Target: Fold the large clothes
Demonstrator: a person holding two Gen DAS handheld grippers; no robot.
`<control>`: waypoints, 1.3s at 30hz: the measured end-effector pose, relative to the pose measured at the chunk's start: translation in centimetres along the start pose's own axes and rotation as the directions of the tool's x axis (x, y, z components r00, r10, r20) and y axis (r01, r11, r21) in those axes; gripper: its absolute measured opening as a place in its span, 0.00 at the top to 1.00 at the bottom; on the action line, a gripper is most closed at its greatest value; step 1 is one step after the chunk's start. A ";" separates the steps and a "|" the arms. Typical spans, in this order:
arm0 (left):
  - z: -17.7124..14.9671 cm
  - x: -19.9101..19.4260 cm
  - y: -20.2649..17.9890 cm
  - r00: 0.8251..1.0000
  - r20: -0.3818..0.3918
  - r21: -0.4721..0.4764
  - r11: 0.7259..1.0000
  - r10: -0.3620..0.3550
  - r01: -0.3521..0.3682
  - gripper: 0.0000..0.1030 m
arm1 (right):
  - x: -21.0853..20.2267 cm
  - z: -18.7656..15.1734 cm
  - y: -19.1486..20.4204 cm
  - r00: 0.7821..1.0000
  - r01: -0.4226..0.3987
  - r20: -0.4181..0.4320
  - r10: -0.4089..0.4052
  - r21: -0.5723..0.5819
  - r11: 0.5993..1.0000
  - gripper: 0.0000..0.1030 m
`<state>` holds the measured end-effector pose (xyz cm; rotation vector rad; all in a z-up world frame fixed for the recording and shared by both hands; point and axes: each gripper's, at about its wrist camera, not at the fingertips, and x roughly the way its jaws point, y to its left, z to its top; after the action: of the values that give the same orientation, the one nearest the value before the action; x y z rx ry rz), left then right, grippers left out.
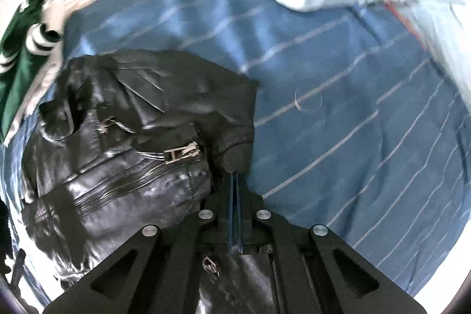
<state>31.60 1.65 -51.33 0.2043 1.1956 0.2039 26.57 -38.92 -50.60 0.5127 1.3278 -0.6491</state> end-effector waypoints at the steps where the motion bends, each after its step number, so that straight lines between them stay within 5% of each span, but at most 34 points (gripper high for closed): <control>1: 0.3 0.5 -0.5 1.000 0.010 0.010 1.000 0.002 -0.002 0.09 | 0.6 0.0 0.1 1.000 0.028 -0.005 -0.028 -0.011 1.000 0.99; 5: 0.9 5.7 -3.6 0.997 -0.027 0.146 0.987 0.075 -0.070 0.06 | 3.8 0.1 1.1 0.991 0.110 -0.072 -0.116 -0.086 0.990 0.98; 10: 1.5 6.4 -2.9 0.998 -0.058 0.157 0.988 0.015 -0.005 0.04 | 0.8 1.9 -1.3 0.994 0.002 -0.105 0.001 0.021 1.000 0.90; 15: 1.1 2.0 -0.9 0.999 -0.015 0.119 0.992 -0.040 0.041 0.03 | -3.9 0.3 -1.6 0.991 -0.130 -0.043 0.130 -0.004 0.992 0.56; 19: 0.8 0.5 -1.6 0.998 0.062 0.115 0.993 -0.032 0.025 0.02 | -1.9 -2.0 1.6 0.980 -0.174 -0.108 0.167 -0.059 0.983 0.56; 22: 0.4 3.6 -3.8 0.999 0.025 0.145 0.989 0.022 -0.025 0.02 | 1.8 -2.5 3.5 0.986 -0.096 -0.148 0.081 -0.101 0.990 0.57; 24: 0.2 5.9 -4.4 0.999 -0.005 0.161 0.986 0.040 -0.039 0.00 | 3.7 -2.8 3.7 0.985 -0.044 -0.169 0.025 -0.112 0.993 0.72; 28: 0.4 5.9 -4.1 0.999 0.006 0.139 0.990 0.031 -0.032 0.00 | 4.6 -2.7 4.2 0.982 -0.010 -0.188 -0.017 -0.143 0.990 0.73; 31: 0.2 4.0 -3.8 0.995 0.020 0.144 0.985 0.095 -0.097 0.00 | 3.9 -2.3 4.4 0.977 -0.035 -0.215 -0.001 -0.166 0.985 0.70; 35: -1.3 -0.5 -4.0 0.984 0.040 0.093 0.980 0.174 -0.177 0.00 | 0.8 -2.1 3.0 0.964 -0.180 -0.225 0.138 -0.174 0.968 0.42; 37: -2.9 -3.1 -4.9 0.963 0.052 0.081 0.960 0.264 -0.267 0.00 | -0.7 -2.2 1.0 0.943 -0.280 -0.231 0.239 -0.163 0.946 0.37; 39: -5.2 -5.6 -6.8 0.923 0.058 0.091 0.919 0.379 -0.383 0.00 | -1.0 -2.2 -0.7 0.934 -0.308 -0.246 0.260 -0.185 0.933 0.31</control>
<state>25.06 -6.17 -49.93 0.5305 1.1199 0.4794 24.39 -37.85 -50.03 0.5935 1.4752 -0.2030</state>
